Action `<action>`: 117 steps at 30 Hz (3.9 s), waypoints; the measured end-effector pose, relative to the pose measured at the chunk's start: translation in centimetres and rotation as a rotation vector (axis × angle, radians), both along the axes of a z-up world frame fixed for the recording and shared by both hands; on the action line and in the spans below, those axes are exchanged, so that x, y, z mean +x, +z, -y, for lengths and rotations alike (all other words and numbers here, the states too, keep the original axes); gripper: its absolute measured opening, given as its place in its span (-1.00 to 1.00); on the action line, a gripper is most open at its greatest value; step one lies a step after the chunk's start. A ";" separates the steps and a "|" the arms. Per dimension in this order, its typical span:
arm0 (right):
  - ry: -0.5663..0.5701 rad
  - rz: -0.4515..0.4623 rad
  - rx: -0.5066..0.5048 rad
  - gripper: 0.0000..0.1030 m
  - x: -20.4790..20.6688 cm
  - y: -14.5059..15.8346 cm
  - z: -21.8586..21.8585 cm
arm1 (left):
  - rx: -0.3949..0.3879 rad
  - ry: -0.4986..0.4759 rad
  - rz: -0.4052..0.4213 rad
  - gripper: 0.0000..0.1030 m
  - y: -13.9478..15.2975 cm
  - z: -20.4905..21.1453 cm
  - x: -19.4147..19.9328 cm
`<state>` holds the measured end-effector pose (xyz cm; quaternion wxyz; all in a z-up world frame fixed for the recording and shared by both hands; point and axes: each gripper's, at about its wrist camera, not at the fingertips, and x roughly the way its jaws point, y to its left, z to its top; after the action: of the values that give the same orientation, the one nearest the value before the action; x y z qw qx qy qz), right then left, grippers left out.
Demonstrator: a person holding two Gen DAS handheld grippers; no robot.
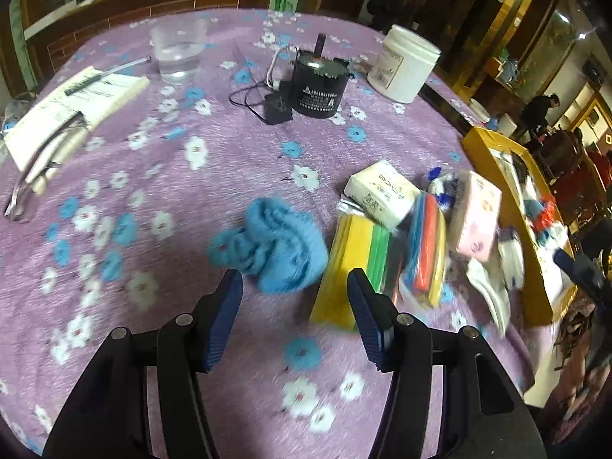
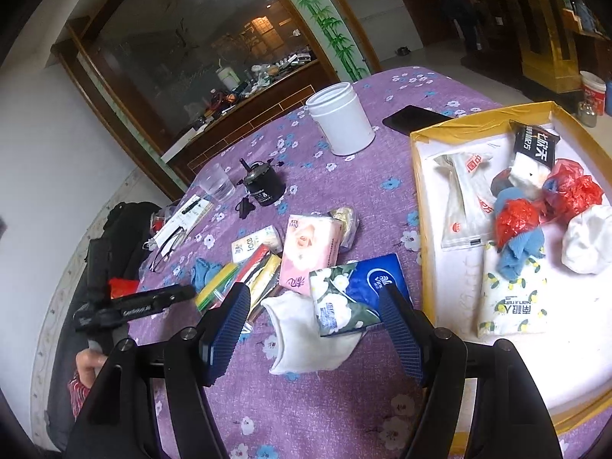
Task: Organize soft objects
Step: 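Return both grippers to the table and grasp the blue sock with the left, then lift the blue sock with the left gripper while the right grasps the white cloth, then carry the blue sock and white cloth into the tray and open both grippers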
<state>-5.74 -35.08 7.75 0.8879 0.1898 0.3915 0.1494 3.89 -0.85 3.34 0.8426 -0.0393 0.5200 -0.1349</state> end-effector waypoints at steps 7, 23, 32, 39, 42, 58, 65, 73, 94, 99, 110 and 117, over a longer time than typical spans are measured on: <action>0.026 -0.015 0.005 0.42 -0.2 -0.4 -0.3 | 0.054 0.095 0.033 0.04 -1.4 0.8 1.9; 0.079 -0.173 -0.216 0.39 1.5 -5.3 -6.5 | -0.086 0.127 0.164 -0.18 0.9 -1.7 0.6; 0.081 -0.123 -0.226 -0.83 2.0 -5.7 -7.3 | -0.113 0.118 0.178 -0.18 1.4 -1.8 0.3; 0.376 0.031 -0.062 -0.85 -2.2 -1.6 -9.5 | -0.119 0.128 0.175 -0.18 1.3 -2.0 0.3; 0.476 -0.002 -0.070 -0.78 -3.1 -1.9 -11.0 | -0.119 0.127 0.174 -0.18 1.3 -1.9 0.3; 0.613 0.120 -0.503 0.50 -4.8 -3.3 -15.4 | -0.115 0.107 0.172 -0.18 1.3 -1.6 0.2; 0.613 -0.028 -0.405 -0.22 -1.9 -6.3 -15.7 | -0.107 0.097 0.179 -0.18 1.3 -1.5 0.2; 0.483 0.070 -0.282 -0.64 -2.7 -3.2 -13.4 | -0.124 0.080 0.219 -0.18 2.1 -1.5 -0.4; 0.251 0.095 -0.128 -0.64 -2.3 -1.0 -6.9 | -0.140 -0.011 0.244 -0.18 4.9 2.8 -2.4; 0.189 0.124 -0.089 -0.64 -2.8 -0.1 -4.0 | -0.133 -0.091 0.245 -0.18 6.0 7.2 -3.2; -0.061 0.167 -0.040 -0.63 -4.2 1.3 6.3 | -0.141 -0.301 0.225 -0.18 7.1 19.3 -5.3; -0.212 0.183 -0.026 -0.63 -5.9 1.6 12.5 | -0.132 -0.434 0.204 -0.17 6.7 26.1 -7.5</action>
<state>-11.59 -47.58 9.37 0.9331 0.2042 0.2887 0.0662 -3.57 -27.00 10.03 0.8375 0.0321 0.4186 -0.3497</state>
